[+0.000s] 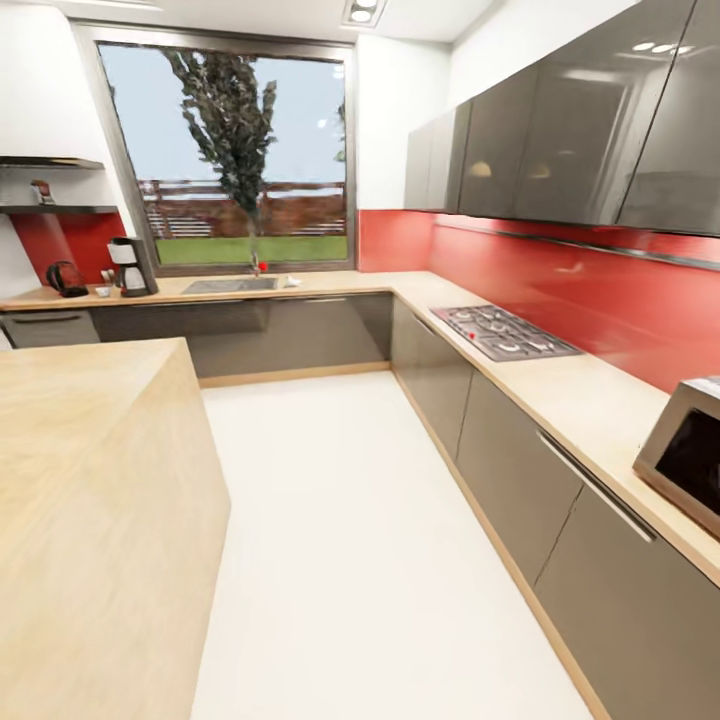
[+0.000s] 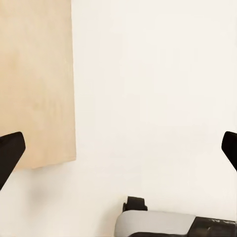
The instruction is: Set up a coffee station on the kitchen countertop: keep the coffee maker on the countertop, move the bottle of coffee from the kitchen shelf to the counter next to the coffee maker, place a paper coffee filter on top of the coffee maker, put the saucer next to the coffee maker with the coffee cup on the saucer, and place the electric kettle next to the coffee maker.
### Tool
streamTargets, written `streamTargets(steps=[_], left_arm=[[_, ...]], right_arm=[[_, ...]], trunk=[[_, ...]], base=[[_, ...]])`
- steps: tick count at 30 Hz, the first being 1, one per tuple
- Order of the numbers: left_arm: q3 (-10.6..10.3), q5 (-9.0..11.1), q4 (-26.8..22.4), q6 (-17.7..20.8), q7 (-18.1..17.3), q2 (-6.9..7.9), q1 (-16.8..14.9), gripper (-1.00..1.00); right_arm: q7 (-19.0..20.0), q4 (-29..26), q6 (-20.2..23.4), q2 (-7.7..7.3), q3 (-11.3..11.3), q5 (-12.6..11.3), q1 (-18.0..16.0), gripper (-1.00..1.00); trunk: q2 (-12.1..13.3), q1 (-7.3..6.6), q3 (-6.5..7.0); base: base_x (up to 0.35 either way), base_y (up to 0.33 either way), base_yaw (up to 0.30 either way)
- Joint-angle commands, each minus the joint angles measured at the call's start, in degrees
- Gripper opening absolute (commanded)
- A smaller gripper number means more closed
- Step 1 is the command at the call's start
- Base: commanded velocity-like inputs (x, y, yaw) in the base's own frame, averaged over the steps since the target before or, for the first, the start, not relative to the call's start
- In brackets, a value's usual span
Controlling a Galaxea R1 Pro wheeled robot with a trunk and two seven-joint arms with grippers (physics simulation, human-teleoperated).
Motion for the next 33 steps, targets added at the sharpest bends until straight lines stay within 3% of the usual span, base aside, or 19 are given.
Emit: streamTargets(steps=[1, 8, 33], left_arm=[[0.10, 0.01, 0.40, -0.19, -0.04, -0.06, -0.06, 1.00], [0.10, 0.01, 0.87, -0.86, -0.07, -0.03, -0.06, 1.00], [0.10, 0.02, 0.87, -1.07, 0.05, 0.06, -0.07, 1.00]], right_arm=[[0.01, 0.00, -0.13, 0.00, -0.03, 0.01, -0.03, 1.00], [-0.02, 0.06, -0.19, 0.00, -0.12, 0.01, -0.03, 1.00], [0.19, -0.17, -0.16, 0.00, -0.10, 0.01, -0.03, 1.00]], trunk=[[-0.11, 0.07, -0.15], [-0.11, 0.07, -0.32], [-0.11, 0.07, -0.33]], base=[[0.339, 0.000, 0.217], [0.339, 0.000, 0.145], [0.339, 0.000, 0.002]])
